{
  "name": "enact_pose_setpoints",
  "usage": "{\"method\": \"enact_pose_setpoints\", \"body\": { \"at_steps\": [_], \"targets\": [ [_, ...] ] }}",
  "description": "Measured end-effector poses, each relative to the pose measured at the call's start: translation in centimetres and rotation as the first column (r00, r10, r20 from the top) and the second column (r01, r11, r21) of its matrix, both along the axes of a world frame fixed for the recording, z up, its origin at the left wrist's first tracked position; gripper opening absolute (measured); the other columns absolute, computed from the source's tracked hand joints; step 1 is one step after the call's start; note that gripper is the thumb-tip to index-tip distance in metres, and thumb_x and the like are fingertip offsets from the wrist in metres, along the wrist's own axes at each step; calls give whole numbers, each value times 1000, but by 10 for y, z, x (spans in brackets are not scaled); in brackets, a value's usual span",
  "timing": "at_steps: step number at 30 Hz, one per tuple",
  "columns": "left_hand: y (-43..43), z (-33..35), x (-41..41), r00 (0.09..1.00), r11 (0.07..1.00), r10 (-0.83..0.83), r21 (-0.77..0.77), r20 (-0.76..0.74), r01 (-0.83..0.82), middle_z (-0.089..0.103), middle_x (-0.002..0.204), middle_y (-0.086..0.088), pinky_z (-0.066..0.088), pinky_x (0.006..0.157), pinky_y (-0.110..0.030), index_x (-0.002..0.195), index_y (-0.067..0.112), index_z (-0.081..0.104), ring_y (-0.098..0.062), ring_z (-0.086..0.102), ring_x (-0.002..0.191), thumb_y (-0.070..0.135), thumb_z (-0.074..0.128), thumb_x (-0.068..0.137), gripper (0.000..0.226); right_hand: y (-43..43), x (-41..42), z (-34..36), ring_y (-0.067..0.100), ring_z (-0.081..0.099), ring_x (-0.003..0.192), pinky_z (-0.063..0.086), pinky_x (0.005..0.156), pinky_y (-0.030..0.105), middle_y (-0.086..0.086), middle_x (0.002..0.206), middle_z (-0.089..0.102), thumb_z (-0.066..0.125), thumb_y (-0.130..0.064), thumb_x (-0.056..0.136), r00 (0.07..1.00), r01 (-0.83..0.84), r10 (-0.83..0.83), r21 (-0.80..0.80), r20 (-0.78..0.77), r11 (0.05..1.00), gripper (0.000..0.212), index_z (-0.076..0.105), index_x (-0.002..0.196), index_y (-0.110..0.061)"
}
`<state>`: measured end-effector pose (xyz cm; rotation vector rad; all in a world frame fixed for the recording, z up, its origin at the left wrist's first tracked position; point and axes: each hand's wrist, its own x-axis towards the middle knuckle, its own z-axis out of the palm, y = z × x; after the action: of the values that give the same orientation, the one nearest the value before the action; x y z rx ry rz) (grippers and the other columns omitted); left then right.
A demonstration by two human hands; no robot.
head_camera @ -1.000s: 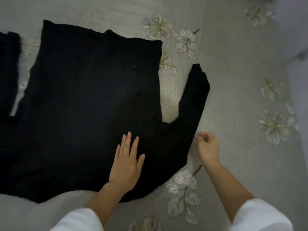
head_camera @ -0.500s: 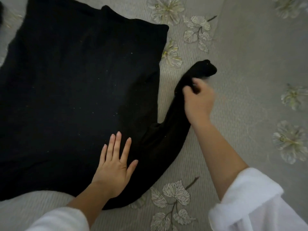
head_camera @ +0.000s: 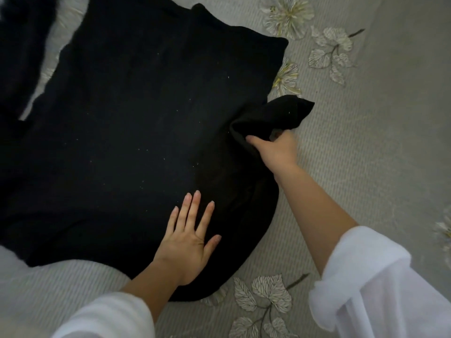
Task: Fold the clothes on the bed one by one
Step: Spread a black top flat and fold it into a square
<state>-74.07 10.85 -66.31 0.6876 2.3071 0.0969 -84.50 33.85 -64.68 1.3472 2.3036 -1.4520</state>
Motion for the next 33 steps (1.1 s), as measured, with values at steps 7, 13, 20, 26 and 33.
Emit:
{"method": "enact_pose_setpoints", "body": {
  "at_steps": [7,13,20,26,33],
  "targets": [
    [1,0,0,999,1000,9,-18,35,-9,-61,130,0,-31,104,-36,125,30,-50,-15,-55,122,61,-4,88,67,-3,6,9,20,60,89,43,74,28,4,94,65,63,-32,87,992,-78,103,294,-72,953,21,64,92,-12],
    [3,2,-2,998,999,6,-45,59,-4,-63,127,-1,-31,104,-36,127,29,-48,-15,-57,119,61,0,92,68,71,70,60,11,42,64,36,61,24,-6,63,42,62,-15,86,765,540,-443,91,-468,836,34,39,62,-22],
    [5,2,5,997,997,73,33,-28,-72,-54,138,-4,-21,112,-40,143,22,-32,-17,-50,127,55,16,96,75,98,178,51,31,65,100,56,81,40,22,113,64,58,2,82,546,755,-833,-376,-91,537,35,58,117,7],
    [45,11,43,983,908,-127,383,-131,169,-9,160,1,-19,114,-32,153,22,8,-12,-21,144,54,35,89,77,108,198,48,22,62,105,50,96,32,6,107,63,59,-17,89,528,629,-850,-671,-2,392,33,61,121,-6],
    [76,15,61,974,882,-94,437,-205,177,47,144,1,24,113,-40,117,20,63,-15,32,140,26,59,90,28,128,215,54,10,57,63,48,55,20,-1,77,57,48,-10,89,449,647,-884,-636,-129,421,10,57,86,-13]
  ]
}}
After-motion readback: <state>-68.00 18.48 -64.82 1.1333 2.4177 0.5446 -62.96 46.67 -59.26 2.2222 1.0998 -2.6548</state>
